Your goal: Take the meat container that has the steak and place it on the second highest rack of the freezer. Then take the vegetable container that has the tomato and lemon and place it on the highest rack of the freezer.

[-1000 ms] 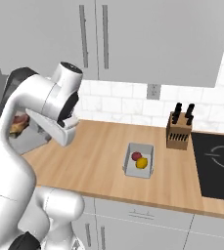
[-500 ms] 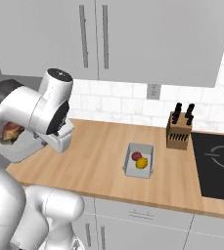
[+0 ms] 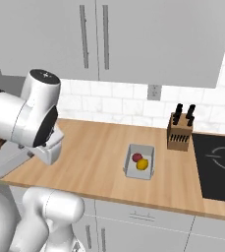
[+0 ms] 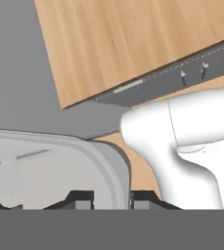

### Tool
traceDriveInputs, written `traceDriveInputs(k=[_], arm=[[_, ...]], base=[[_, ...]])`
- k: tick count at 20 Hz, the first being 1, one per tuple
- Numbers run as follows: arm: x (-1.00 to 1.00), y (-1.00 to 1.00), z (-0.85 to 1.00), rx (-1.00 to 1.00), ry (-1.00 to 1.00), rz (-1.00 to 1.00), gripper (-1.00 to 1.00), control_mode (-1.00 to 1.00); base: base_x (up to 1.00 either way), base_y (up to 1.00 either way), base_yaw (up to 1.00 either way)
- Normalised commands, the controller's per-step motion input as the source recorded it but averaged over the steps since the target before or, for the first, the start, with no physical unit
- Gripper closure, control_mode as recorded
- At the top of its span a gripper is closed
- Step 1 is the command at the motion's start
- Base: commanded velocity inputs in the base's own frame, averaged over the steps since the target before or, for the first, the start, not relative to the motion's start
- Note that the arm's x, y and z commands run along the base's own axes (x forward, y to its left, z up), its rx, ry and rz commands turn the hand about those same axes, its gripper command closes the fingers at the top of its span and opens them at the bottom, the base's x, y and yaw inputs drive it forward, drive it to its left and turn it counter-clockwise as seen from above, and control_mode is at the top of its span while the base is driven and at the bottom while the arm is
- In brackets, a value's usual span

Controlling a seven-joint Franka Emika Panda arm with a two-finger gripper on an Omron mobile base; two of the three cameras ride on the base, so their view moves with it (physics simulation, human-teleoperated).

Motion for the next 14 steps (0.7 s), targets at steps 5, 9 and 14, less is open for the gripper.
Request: traceDriveInputs(k=[5,9,14], arm=[[-0.32,0.01,0.16,0.0,0.0,0.02,1.0,1.0],[0.0,0.0,0.0,0.0,0.0,0.0,1.0,1.0],[0.0,0.0,0.0,0.0,0.0,0.0,1.0,1.0]], base=[[-0.07,0.01,0.01],[-0.73,0.25,0.14],[-0.94,0.5,0.29]])
